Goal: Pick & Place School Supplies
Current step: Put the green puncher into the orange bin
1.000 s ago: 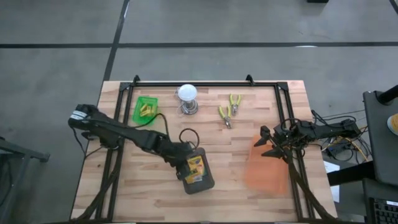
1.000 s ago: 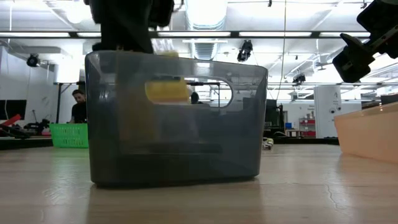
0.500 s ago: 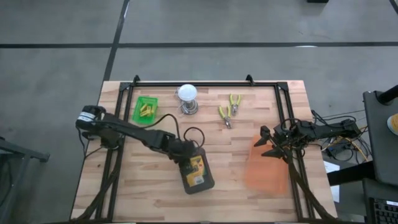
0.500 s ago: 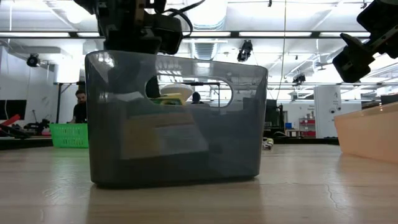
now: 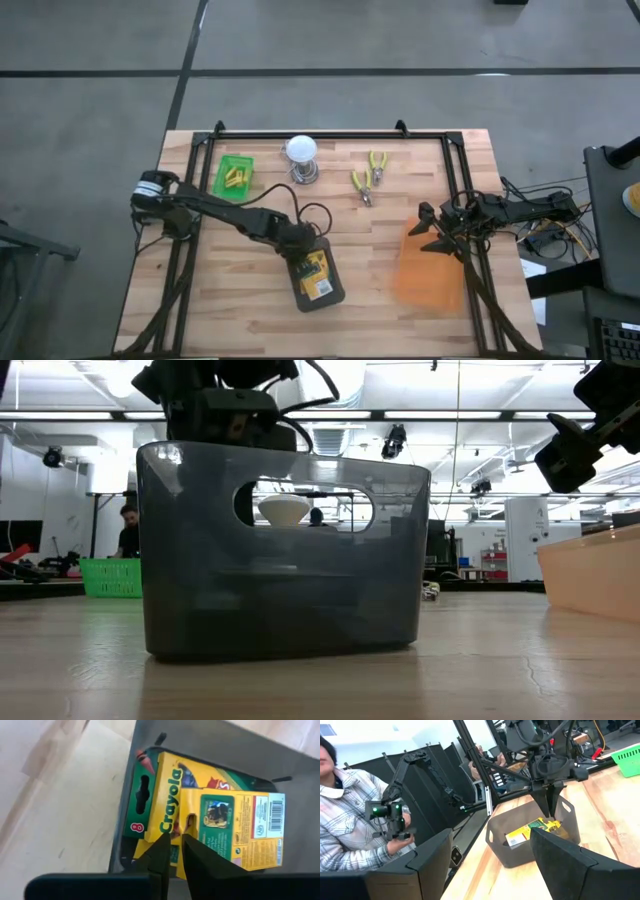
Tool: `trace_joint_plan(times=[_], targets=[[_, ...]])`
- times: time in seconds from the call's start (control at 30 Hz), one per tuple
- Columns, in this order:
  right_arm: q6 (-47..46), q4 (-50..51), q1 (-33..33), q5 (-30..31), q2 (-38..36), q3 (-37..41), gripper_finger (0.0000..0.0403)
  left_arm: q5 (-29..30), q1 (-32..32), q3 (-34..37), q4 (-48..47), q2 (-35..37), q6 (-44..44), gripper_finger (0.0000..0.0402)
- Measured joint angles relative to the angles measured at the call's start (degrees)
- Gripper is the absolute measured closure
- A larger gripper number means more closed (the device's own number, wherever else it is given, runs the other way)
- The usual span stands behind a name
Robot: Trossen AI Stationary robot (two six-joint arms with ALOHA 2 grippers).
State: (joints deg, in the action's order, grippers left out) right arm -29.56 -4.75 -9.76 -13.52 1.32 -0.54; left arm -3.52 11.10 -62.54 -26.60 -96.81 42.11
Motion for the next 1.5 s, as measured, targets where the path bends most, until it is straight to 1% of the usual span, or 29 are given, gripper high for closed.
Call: trace_joint_plan(times=[0.23,0.47,0.53,0.63,0.73,0.87,0.93,1.0,1.13,1.23,1.33,1.4,1.5], targets=[[0.0,-0.01,0.02,0.01,-0.04,0.0,0.0139,-1.75,-0.06,0.0,0.04,0.42,0.23,0.0332],[0.0,-0.02,0.02,0.02,-0.04,0.0,0.0136,-2.56,-0.92,-0.11,-0.16,3.1,2.18,0.0294],[0.0,-0.01,0.0,0.01,-0.04,0.0,0.0138,-3.94,-1.11,-0.58,-0.48,4.47,3.14,0.0287],[0.0,-0.02,0.0,0.0,-0.04,0.0,0.0141,-4.31,-1.26,-2.44,-2.73,6.62,3.72,0.0282],[0.0,-0.02,0.01,0.01,-0.08,0.0,0.0142,-2.06,-1.3,-4.75,-5.09,8.63,3.63,0.0282],[0.0,0.0,0.01,0.02,-0.07,0.0,0.0139,4.7,-1.32,-7.11,-4.98,12.05,2.58,0.0277],[0.0,-0.02,0.01,0.02,-0.07,0.0,0.0137,7.29,-1.32,-7.86,-4.56,13.76,0.84,0.0264],[0.0,0.0,0.0,0.02,-0.02,0.0,0.0136,8.62,-1.32,-8.74,-4.35,15.47,-1.98,0.0247],[0.0,0.0,0.02,0.02,-0.04,0.0,0.0137,9.73,-1.24,-9.57,-2.35,19.55,-11.89,0.0222],[0.0,0.01,0.01,0.01,-0.04,0.0,0.014,10.47,-0.57,-8.24,2.89,23.6,-19.49,0.0219],[0.01,0.0,0.01,0.02,-0.04,0.0,0.0142,11.14,0.33,-7.15,6.36,27.4,-25.23,0.022],[0.0,0.0,0.02,0.02,-0.04,0.0,0.0142,11.15,1.1,-6.06,6.73,29.99,-27.25,0.022],[0.0,0.0,0.0,0.02,-0.04,0.0,0.014,11.19,1.94,-3.04,6.63,34.11,-27.5,0.022]])
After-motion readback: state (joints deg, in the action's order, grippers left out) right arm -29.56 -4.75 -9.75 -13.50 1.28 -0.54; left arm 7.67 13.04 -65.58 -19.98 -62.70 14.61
